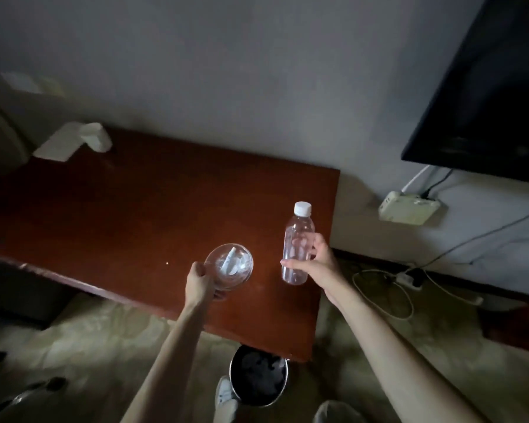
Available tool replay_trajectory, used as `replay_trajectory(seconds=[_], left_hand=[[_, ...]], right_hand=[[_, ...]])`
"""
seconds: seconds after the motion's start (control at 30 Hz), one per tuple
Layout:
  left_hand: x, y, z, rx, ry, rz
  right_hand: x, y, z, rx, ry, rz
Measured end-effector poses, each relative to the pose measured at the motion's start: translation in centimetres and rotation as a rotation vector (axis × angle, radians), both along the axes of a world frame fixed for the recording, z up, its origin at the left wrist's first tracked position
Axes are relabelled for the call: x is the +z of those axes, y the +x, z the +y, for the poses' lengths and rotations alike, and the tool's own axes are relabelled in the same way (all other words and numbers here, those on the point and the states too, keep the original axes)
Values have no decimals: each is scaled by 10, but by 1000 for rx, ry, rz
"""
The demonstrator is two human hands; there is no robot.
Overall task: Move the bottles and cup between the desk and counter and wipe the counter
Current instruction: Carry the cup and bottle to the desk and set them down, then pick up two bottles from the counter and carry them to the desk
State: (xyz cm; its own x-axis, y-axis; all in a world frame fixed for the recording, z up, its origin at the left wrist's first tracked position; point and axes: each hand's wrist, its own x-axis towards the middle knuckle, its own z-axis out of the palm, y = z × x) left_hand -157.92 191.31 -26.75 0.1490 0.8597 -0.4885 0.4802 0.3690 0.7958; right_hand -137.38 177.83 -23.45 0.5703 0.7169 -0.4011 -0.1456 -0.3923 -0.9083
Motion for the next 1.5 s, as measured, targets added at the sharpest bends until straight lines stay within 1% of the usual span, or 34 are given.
replay_trajectory(seconds=[0.1,0.2,0.3,0.47,0.53,0.6,0.7,0.9,1.0,1.03,1.13,1.2,1.27,1.33,1.43,1.5], left_hand=[[-8,4,39,-121,-44,1],[-18,15,64,-190,-101,2],[-28,25,68,-239,-145,-4],[-49,41,69,-303,-274,-56],[-54,47,70,-299,-317,-72],[-60,52,70,-322,-312,-76],[-68,56,71,-337,-304,-117],[-75,55,74,-344,-329,-146],[-80,55,79,-407,-310,-97],[-79,54,79,-405,-308,-78],[-79,47,80,-309,-360,-9],[-79,37,79,-330,-340,49],[-76,29,67,-394,-308,47],[-65,20,41,-512,-309,12],[-51,5,-12,-806,-396,0],[-52,-2,-51,-1021,-482,52]], right_hand=[[-14,-13,16,-127,-9,-85],[-29,-27,26,-241,-56,-164],[-48,-37,33,-368,-78,-210],[-78,-41,37,-471,-94,-258],[-87,-38,39,-487,-94,-283],[-98,-35,39,-487,-84,-306],[-97,-34,40,-530,-95,-309],[-101,-34,39,-481,-110,-280],[-103,-39,35,-454,-157,-309],[-103,-42,31,-460,-159,-308],[-100,-49,10,-513,-146,-308],[-99,-55,-12,-560,-160,-301],[-100,-65,-40,-635,-184,-294],[-103,-83,-75,-728,-218,-271],[-119,-126,-142,-890,-276,-200],[-130,-165,-189,-1008,-327,-107]])
